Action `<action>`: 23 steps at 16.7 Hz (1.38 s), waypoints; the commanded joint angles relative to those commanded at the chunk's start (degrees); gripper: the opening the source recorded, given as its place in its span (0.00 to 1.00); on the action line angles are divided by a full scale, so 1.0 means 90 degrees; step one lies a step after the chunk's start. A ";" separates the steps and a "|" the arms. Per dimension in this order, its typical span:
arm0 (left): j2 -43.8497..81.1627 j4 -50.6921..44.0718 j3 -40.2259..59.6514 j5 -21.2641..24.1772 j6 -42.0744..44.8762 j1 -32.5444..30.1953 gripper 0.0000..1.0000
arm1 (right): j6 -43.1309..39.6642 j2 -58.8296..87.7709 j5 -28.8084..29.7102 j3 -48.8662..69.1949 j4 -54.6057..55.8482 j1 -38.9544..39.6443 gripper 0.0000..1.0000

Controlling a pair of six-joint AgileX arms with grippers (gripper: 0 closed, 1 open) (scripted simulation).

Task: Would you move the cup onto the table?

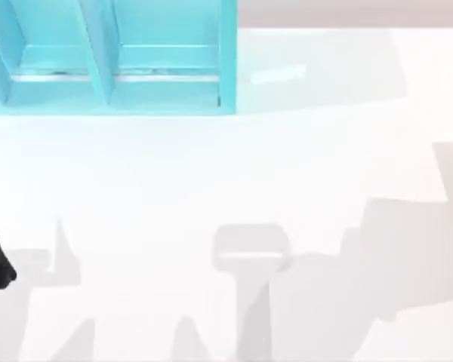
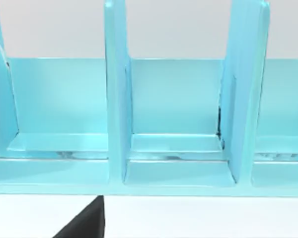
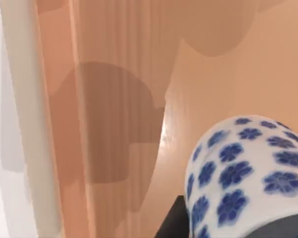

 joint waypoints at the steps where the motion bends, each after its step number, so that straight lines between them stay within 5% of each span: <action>1: 0.0000 0.0000 0.0000 0.0000 0.0000 0.0000 1.00 | 0.0214 -0.0154 -0.0002 0.0093 -0.0252 0.0202 0.00; 12: 0.0000 0.0000 0.0000 0.0000 0.0000 0.0000 1.00 | 0.1250 -0.0421 -0.0007 0.0191 -0.0670 0.1205 0.00; 23: 0.0000 0.0000 0.0000 0.0000 0.0000 0.0000 1.00 | 0.6579 -0.1155 0.0009 -0.0559 -0.0702 0.6588 0.00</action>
